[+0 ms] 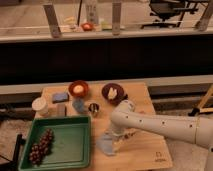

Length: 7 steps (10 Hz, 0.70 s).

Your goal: Wipe tray with towel

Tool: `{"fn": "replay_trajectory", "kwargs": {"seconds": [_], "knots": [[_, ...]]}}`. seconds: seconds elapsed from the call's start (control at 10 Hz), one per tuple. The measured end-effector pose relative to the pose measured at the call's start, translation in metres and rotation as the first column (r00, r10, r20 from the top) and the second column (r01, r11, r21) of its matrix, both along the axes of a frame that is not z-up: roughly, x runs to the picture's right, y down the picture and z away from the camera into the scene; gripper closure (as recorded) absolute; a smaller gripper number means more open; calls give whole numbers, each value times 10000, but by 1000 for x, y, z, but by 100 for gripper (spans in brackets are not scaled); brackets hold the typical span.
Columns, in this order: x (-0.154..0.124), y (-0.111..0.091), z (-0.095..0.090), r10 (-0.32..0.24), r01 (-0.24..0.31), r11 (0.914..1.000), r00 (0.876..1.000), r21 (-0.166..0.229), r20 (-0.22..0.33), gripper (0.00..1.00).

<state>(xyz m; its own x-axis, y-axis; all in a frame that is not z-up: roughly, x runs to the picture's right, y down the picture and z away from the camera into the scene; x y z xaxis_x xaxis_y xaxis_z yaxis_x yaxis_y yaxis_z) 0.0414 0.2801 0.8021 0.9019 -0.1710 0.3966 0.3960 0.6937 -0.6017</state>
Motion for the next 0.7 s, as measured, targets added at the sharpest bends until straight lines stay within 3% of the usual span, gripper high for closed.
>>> {"fn": "replay_trajectory", "kwargs": {"seconds": [0.2,0.5,0.7], "knots": [[2,-2,-3,-53,53,10000,10000,-30,-22,98],[4,-3,-5,-53,53,10000,10000,-30,-9,100],[9,-19,-18,-22,22,9999,10000,111,61,100]]}}
